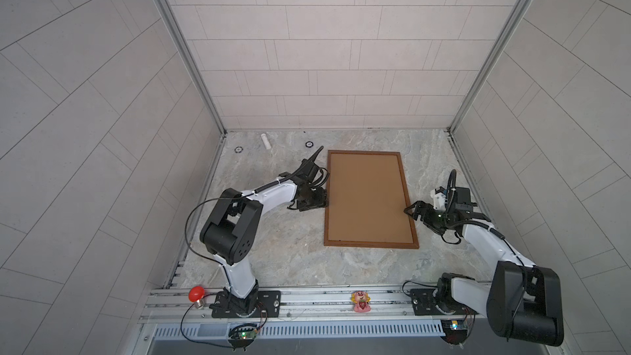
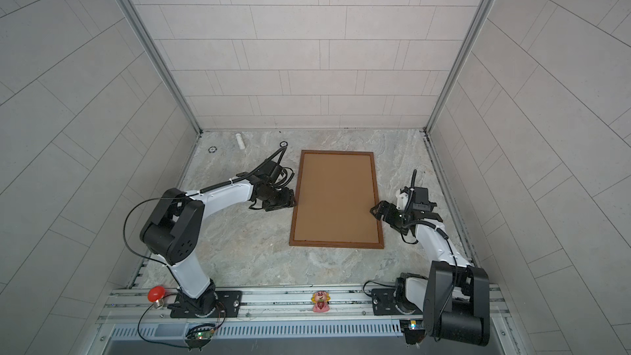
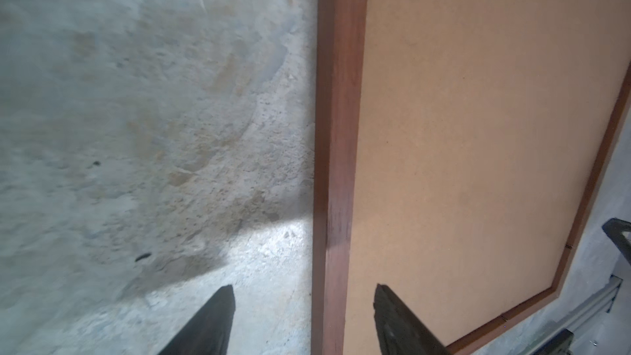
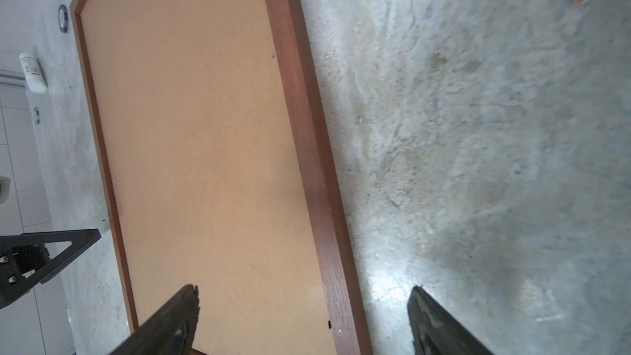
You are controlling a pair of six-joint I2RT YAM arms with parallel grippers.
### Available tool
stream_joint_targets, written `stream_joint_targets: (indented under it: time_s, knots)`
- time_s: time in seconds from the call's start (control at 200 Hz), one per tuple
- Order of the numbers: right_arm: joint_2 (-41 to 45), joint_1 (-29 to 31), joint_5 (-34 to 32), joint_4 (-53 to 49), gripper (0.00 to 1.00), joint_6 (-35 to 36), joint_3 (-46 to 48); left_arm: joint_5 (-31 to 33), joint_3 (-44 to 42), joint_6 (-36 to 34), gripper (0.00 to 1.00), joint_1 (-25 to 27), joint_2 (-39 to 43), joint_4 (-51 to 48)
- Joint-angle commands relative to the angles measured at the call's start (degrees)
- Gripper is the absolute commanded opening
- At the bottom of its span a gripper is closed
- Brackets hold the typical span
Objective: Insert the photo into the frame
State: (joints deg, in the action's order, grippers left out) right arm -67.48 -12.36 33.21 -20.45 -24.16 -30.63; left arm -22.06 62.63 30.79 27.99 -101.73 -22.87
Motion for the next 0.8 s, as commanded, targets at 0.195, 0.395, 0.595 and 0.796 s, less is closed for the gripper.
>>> stream_joint_targets:
  time_s: [0.195,0.395,0.595,0.796]
  knots:
    - [-7.36,4.05,-1.35,3.08,0.89,-0.09,-1.95,-6.91,-1.38,1.44,0.70,-1.08,-4.19,10.17]
    - [-11.34,7.31,-1.51,4.14,0.87,-1.14,-3.03,-7.53,-1.73,1.39,0.65,-1.09,-4.99,10.20]
    - [-10.93,12.23,-1.31,4.63,0.83,-3.03,-2.08,-9.11,-7.12,3.11,0.58,-1.08,-1.52,12.52]
    - [-7.06,17.73,-2.89,5.30,0.77,-6.73,0.79,-9.65,-13.73,5.02,0.51,-1.09,3.93,13.81]
